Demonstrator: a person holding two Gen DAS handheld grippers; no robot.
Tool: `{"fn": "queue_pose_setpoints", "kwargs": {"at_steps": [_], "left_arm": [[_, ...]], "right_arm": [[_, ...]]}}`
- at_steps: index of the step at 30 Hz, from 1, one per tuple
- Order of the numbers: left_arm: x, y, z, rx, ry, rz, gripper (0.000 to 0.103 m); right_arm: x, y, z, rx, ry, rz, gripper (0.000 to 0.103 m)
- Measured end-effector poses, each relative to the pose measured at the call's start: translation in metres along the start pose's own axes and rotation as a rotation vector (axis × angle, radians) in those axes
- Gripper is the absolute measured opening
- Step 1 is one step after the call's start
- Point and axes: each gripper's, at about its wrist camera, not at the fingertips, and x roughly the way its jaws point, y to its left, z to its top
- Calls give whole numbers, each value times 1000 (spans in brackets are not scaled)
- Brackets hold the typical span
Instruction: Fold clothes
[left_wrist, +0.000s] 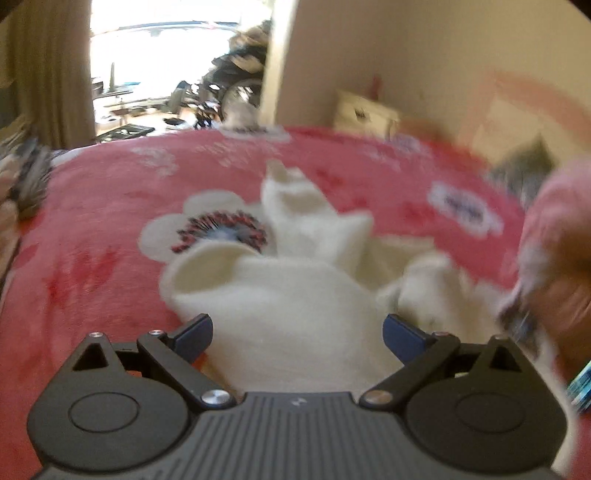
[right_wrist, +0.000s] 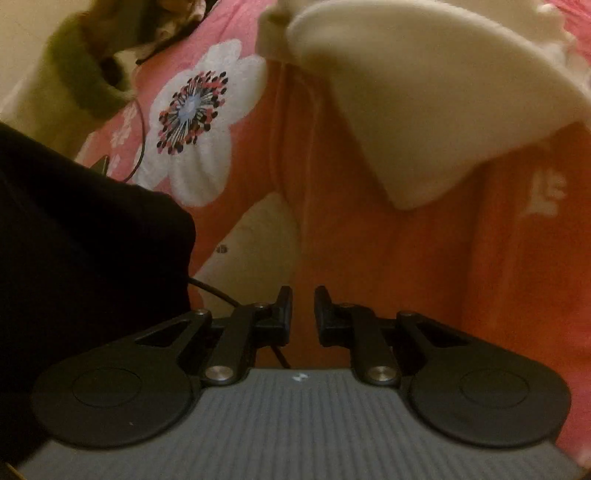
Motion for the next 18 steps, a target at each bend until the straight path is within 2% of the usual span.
{"fn": "queue_pose_setpoints", "kwargs": {"at_steps": [1, 3, 4, 5, 7, 10, 11, 13, 16, 18], "left_arm": [[11, -6, -4, 22, 32, 18, 99], [21, -4, -11, 5, 71, 22, 99], [23, 0, -15, -18, 84, 17, 99], [25, 4, -18, -41, 97, 11, 100], [30, 12, -24, -88, 122, 0, 101], [36, 23, -33, -151, 158, -17, 102], [37, 25, -34, -152, 161, -21, 103], [37, 26, -35, -142, 160, -24, 103], [38, 24, -36, -127, 152, -25, 103], [38, 25, -38, -119, 148, -31, 103]], "right_arm": [[-17, -10, 5, 26, -42, 6, 15], [-55, -35, 21, 86, -198, -21, 27], [-71, -48, 31, 123, -289, -51, 46], [-85, -63, 42, 164, -383, -87, 70], [-88, -95, 62, 263, -480, -112, 88], [-85, -145, 92, 418, -591, -133, 88], [-78, -163, 102, 469, -595, -137, 88], [-58, -197, 118, 565, -562, -150, 88], [-21, -218, 118, 687, -512, -180, 87], [-10, -227, 117, 721, -513, -150, 87]]}}
